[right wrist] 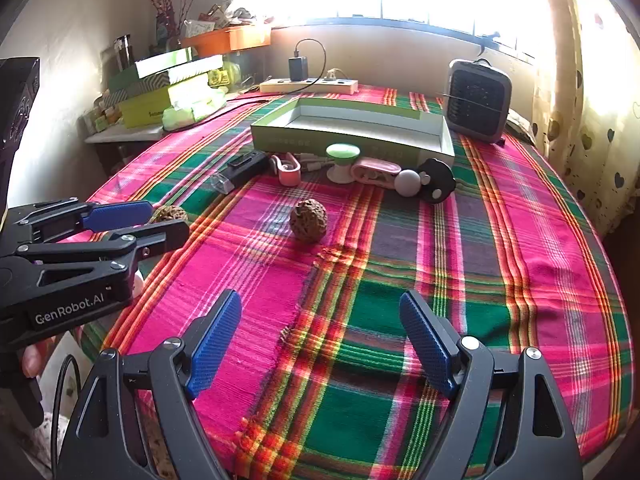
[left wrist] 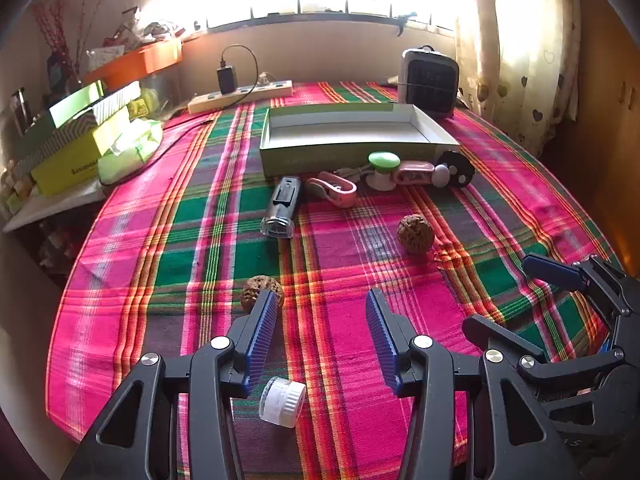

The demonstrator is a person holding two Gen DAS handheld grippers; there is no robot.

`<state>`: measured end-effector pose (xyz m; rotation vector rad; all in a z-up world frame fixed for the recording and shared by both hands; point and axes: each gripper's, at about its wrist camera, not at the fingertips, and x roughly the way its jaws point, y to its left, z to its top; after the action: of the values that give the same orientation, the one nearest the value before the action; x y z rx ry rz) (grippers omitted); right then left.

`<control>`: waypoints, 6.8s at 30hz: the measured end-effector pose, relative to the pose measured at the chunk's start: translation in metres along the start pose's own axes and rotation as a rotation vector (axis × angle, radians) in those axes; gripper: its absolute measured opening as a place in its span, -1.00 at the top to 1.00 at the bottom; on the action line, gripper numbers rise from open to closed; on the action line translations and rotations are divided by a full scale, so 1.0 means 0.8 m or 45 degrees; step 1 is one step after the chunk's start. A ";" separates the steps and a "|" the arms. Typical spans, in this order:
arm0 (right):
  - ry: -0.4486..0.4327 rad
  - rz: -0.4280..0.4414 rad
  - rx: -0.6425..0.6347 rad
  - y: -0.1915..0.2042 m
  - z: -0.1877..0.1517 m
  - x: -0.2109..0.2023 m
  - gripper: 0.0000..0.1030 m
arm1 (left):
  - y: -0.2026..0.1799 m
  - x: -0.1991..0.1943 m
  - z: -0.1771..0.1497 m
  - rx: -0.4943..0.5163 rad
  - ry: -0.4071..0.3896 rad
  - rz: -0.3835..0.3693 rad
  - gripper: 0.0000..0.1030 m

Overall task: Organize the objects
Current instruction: 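Move the right tool toward the white round cap on the cloth, then close the right tool on the white round cap and lift it, then grasp the small walnut with the left tool while the right tool holds the cap, then carry the walnut in the left tool and cap in the right tool over the white tray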

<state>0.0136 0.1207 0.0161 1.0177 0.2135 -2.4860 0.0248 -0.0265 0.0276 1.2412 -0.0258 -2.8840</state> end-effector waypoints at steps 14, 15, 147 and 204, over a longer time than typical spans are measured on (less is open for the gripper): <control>-0.005 0.019 -0.017 0.011 0.002 -0.002 -0.58 | 0.007 0.000 -0.002 -0.012 0.001 -0.041 0.12; -0.015 0.038 -0.026 0.014 0.003 -0.003 -0.58 | 0.011 -0.001 -0.001 -0.026 0.000 -0.067 0.12; -0.078 0.124 -0.055 -0.013 0.086 0.048 0.38 | 0.055 0.065 0.107 0.003 -0.070 -0.246 0.48; 0.146 -0.115 0.079 -0.155 0.226 0.227 0.38 | 0.053 0.254 0.253 0.022 0.123 -0.160 0.48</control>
<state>-0.2709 0.1140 0.0163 1.2030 0.2237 -2.5311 -0.2625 -0.0677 0.0200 1.4339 0.0290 -2.9293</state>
